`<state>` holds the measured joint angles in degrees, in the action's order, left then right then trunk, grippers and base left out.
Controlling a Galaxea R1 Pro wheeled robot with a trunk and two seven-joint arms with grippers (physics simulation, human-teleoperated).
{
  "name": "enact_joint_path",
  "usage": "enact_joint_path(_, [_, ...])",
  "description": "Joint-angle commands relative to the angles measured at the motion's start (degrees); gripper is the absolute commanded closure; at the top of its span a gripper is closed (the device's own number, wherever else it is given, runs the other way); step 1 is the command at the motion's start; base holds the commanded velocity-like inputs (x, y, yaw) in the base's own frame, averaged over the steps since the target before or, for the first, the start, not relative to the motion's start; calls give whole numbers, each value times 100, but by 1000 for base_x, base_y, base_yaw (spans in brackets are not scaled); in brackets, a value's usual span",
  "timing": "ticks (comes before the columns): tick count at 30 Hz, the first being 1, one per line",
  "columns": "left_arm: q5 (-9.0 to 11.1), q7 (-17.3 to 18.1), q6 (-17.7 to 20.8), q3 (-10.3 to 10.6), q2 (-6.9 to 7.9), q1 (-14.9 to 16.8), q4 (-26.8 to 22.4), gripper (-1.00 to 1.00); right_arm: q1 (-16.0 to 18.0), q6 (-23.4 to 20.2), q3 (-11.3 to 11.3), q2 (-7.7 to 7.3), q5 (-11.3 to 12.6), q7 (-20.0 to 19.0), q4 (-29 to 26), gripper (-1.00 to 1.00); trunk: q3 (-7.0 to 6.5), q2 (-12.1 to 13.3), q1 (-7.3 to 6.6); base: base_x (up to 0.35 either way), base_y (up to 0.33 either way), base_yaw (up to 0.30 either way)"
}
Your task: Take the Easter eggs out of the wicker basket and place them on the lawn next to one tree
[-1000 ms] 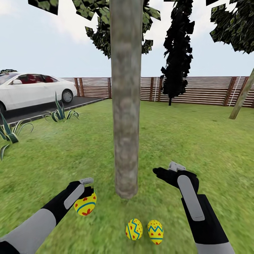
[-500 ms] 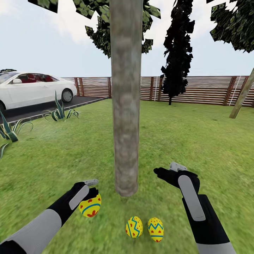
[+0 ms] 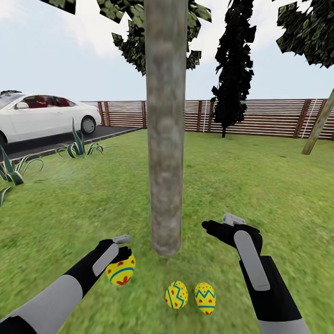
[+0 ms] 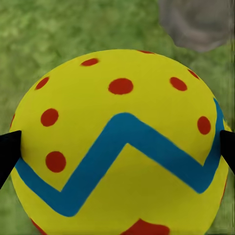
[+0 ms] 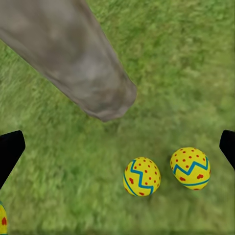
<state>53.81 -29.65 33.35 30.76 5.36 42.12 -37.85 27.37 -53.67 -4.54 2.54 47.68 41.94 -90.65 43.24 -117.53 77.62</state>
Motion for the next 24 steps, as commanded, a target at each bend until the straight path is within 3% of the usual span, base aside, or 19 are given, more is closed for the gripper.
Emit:
enact_joint_path(1, [54,-33,0,41,-1,6,-12,100,5,-12,-2,1,54,60,-6,-100,25,-45,22,0,0,0])
enact_joint_path(7, [44,39,-48,54,-24,6,-9,100,5,-12,-14,9,55,60,-6,-100,132,-285,154,0,0,0])
enact_joint_path(12, [34,313,-72,77,-29,6,193,100,5,-12,-25,10,56,60,-6,-100,222,-486,263,0,0,0])
enact_joint_path(22, [25,354,-82,90,-44,6,232,100,5,6,-67,10,57,60,-6,-100,402,-887,483,0,0,0])
enact_joint_path(24, [32,354,-92,277,-46,6,232,100,5,0,-75,10,57,60,-6,-100,438,-967,527,0,0,0])
